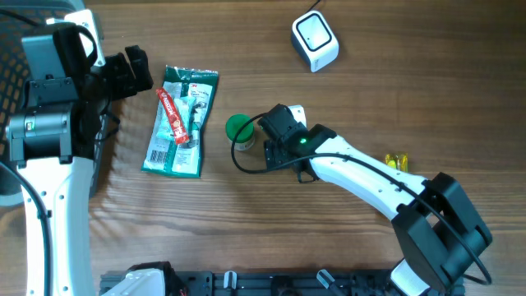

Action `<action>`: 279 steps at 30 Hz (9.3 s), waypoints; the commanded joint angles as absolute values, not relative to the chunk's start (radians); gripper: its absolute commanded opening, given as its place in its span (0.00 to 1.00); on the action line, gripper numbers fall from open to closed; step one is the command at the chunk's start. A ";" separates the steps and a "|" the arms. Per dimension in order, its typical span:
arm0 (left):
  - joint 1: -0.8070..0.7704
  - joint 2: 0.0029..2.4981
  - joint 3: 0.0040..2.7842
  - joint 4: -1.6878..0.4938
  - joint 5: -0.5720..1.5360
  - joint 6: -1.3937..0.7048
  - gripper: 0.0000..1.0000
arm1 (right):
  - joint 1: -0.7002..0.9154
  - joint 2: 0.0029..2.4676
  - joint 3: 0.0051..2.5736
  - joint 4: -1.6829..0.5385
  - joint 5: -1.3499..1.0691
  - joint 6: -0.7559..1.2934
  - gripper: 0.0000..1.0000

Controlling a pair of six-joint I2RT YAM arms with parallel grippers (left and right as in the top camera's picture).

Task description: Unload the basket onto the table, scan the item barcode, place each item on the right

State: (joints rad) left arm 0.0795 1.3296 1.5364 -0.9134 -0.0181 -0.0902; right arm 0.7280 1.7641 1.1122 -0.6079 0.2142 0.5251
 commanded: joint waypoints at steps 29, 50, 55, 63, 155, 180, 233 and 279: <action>0.082 1.331 1.545 -0.912 -0.024 -0.083 1.00 | 0.730 1.777 1.104 -0.568 0.233 0.260 0.45; 0.082 1.331 1.545 -0.912 -0.024 -0.082 1.00 | 0.730 1.956 1.104 -0.522 0.218 0.152 0.31; 0.082 1.331 1.545 -0.912 -0.024 -0.083 1.00 | 0.730 1.956 1.104 -0.539 0.217 0.159 0.29; 0.082 1.331 1.545 -0.912 -0.024 -0.082 1.00 | 0.730 1.956 1.104 -0.598 0.329 0.221 0.28; 0.082 1.331 1.545 -0.912 -0.024 -0.083 1.00 | 0.291 1.759 0.947 -0.247 -1.024 0.421 0.04; 0.082 1.331 1.545 -0.912 -0.024 -0.083 1.00 | 0.275 1.884 0.934 -0.242 -0.816 0.456 0.04; 0.082 1.331 1.545 -0.912 -0.024 -0.083 1.00 | 0.318 1.419 1.011 -0.595 -0.284 0.371 1.00; 0.082 1.331 1.545 -0.912 -0.024 -0.082 1.00 | 0.726 1.783 1.006 -0.386 0.242 0.419 0.31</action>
State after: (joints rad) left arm 0.0795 1.3296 1.5364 -0.9134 -0.0181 -0.0906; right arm 0.7242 1.7702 0.9970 -0.3889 0.2470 0.4324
